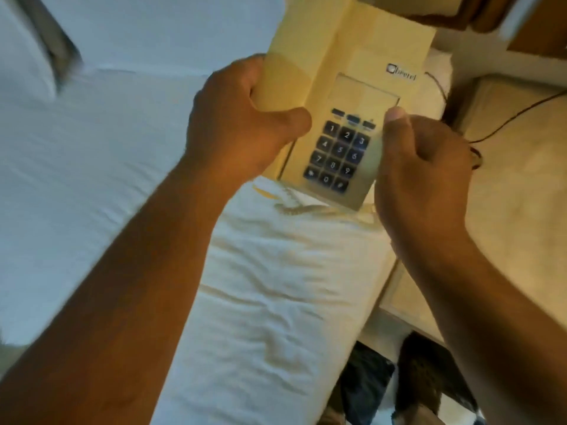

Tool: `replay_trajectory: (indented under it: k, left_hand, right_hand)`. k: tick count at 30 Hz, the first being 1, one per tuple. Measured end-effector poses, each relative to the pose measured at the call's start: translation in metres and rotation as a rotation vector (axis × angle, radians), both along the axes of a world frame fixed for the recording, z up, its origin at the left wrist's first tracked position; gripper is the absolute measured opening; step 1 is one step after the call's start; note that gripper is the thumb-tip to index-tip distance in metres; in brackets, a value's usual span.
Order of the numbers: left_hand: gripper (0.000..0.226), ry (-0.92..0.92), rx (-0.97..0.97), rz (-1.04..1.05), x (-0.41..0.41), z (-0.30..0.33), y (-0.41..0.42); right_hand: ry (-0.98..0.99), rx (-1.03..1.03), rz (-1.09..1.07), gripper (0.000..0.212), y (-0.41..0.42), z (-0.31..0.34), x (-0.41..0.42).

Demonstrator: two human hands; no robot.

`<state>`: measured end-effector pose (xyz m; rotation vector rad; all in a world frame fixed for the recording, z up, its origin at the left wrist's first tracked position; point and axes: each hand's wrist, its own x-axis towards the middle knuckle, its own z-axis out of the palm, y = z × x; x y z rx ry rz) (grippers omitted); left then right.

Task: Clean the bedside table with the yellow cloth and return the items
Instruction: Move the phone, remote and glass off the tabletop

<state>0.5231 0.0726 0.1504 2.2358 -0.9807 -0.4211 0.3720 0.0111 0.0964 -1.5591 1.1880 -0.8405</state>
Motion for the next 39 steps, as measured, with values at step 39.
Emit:
replay_trajectory:
  k: [39]
  left_hand:
    - [0.075,-0.308,-0.04,-0.276,-0.109,-0.151,-0.056]
  right_hand:
    - [0.357,0.018,-0.147,0.062,-0.02,-0.133,-0.142]
